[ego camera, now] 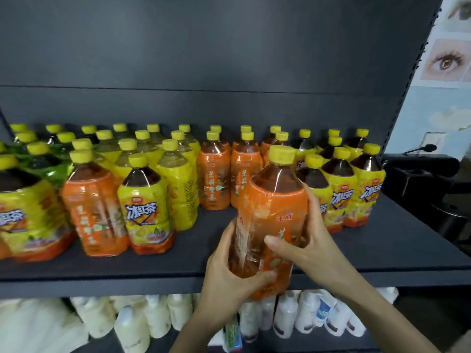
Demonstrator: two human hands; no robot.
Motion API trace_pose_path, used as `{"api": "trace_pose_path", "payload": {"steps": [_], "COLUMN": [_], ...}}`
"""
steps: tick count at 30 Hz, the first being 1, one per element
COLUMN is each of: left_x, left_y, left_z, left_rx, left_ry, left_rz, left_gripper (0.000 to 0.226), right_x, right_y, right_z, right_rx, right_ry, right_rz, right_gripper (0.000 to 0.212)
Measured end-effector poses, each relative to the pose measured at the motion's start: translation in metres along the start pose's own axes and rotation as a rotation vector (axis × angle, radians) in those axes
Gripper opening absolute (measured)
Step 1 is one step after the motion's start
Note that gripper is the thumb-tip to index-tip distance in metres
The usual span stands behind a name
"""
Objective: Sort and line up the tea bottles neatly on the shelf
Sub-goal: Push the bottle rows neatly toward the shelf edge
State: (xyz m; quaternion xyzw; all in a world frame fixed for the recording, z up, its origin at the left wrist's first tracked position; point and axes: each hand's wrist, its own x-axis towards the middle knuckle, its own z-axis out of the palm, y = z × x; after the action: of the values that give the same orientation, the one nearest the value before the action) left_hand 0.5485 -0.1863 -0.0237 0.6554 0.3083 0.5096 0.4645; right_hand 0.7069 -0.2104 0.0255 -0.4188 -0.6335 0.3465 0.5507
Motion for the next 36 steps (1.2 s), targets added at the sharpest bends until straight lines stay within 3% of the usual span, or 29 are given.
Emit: {"api": "trace_pose_path", "payload": {"steps": [8, 12, 16, 19, 23, 30, 36], "left_x": [0.004, 0.015, 0.020, 0.025, 0.036, 0.055, 0.059], "left_y": [-0.015, -0.022, -0.030, -0.038, -0.045, -0.056, -0.066], "left_z": [-0.065, -0.079, -0.097, -0.126, -0.169, -0.191, -0.201], "left_rx": [0.000, 0.154, 0.616, 0.768, 0.780, 0.674, 0.610], "left_ry": [0.013, 0.051, 0.306, 0.608, 0.883, 0.945, 0.982], "left_rz": [-0.006, 0.013, 0.206, 0.311, 0.196, 0.120, 0.089], "left_gripper": [0.083, 0.089, 0.078, 0.070, 0.066, 0.093, 0.099], "right_x": [0.030, 0.054, 0.079, 0.102, 0.133, 0.167, 0.171], "right_y": [0.021, 0.031, 0.044, 0.057, 0.077, 0.098, 0.106], "right_z": [0.067, 0.077, 0.076, 0.069, 0.060, 0.063, 0.074], "right_rx": [-0.023, -0.026, -0.044, -0.123, -0.175, -0.174, -0.153], "right_ry": [0.107, 0.145, 0.180, 0.199, 0.236, 0.234, 0.215], "right_rz": [-0.052, -0.080, -0.056, -0.049, -0.022, 0.012, 0.001], "right_gripper": [0.091, 0.092, 0.090, 0.095, 0.099, 0.099, 0.090]}}
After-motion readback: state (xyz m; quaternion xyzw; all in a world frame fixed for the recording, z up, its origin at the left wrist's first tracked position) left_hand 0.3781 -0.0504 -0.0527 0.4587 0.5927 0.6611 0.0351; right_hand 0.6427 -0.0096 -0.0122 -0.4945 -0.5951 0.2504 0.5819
